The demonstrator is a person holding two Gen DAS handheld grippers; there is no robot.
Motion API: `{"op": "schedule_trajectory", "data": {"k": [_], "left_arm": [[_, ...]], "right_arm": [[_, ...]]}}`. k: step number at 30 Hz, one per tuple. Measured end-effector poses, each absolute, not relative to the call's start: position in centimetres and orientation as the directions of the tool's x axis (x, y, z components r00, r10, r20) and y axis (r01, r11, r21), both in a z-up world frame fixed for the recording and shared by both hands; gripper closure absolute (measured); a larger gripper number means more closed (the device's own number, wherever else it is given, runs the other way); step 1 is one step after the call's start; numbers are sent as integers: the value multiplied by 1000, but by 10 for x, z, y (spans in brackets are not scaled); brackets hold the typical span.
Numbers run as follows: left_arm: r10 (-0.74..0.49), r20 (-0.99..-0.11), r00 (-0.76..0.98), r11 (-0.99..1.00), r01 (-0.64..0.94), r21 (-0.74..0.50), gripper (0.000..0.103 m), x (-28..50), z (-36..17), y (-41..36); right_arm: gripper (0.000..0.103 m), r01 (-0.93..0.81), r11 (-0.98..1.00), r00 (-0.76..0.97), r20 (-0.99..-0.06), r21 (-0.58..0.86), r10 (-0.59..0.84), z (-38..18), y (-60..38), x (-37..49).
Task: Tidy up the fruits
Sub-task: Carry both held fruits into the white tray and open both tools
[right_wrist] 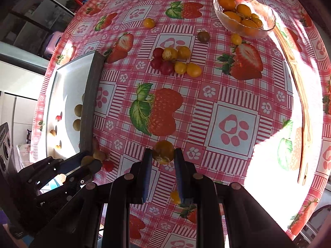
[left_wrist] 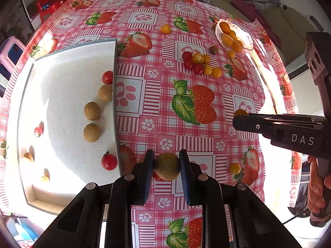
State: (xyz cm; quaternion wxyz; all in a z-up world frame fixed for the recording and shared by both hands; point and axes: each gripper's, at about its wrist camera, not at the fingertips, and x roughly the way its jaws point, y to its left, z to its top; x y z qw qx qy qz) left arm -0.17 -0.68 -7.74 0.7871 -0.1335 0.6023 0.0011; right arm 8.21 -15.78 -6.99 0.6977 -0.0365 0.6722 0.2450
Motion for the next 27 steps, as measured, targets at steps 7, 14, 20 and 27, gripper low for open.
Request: {"op": "schedule_trajectory", "data": {"k": [7, 14, 20, 27], "left_arm": [[-106, -948, 299, 951, -248, -185, 77, -16, -74, 39], [-55, -950, 307, 924, -344, -165, 77, -27, -79, 86], [-4, -962, 273, 902, -414, -121, 77, -29, -99, 121], [22, -969, 247, 897, -433, -90, 77, -21, -117, 133]], "right_arm": [[79, -472, 838, -31, -955, 273, 294, -60, -111, 78], [79, -528, 800, -54, -951, 285, 304, -58, -59, 81], [79, -562, 771, -75, -947, 299, 313, -61, -8, 90], [79, -585, 753, -90, -947, 302, 310, -74, 37, 102]]}}
